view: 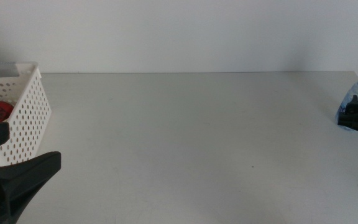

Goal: Use arms to grab the bottles and put them into the dustbin to the left of the table.

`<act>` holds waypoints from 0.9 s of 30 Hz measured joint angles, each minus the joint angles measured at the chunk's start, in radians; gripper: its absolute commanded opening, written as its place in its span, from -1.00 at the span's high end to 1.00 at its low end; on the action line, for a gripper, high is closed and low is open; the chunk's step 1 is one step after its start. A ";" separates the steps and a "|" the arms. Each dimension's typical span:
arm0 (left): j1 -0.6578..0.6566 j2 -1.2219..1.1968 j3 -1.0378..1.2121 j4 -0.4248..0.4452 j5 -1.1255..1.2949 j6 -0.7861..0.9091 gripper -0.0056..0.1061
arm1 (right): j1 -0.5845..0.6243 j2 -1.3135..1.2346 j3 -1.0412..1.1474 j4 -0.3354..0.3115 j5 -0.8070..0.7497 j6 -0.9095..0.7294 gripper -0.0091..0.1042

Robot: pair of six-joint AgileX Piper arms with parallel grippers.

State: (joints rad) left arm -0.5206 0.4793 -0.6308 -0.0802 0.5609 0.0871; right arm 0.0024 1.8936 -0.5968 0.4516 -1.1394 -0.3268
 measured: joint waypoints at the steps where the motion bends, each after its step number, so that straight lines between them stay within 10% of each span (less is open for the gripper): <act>1: 0.000 0.000 0.000 0.000 0.000 0.000 -0.78 | 0.000 0.007 -0.010 0.000 0.000 -0.001 -0.37; 27: 0.000 0.000 0.000 0.000 0.000 0.000 -0.78 | 0.001 0.217 -0.237 0.075 0.000 -0.077 -0.26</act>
State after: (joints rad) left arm -0.5206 0.4793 -0.6308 -0.0802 0.5609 0.0871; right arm 0.0034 2.1109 -0.8335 0.5269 -1.1394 -0.4037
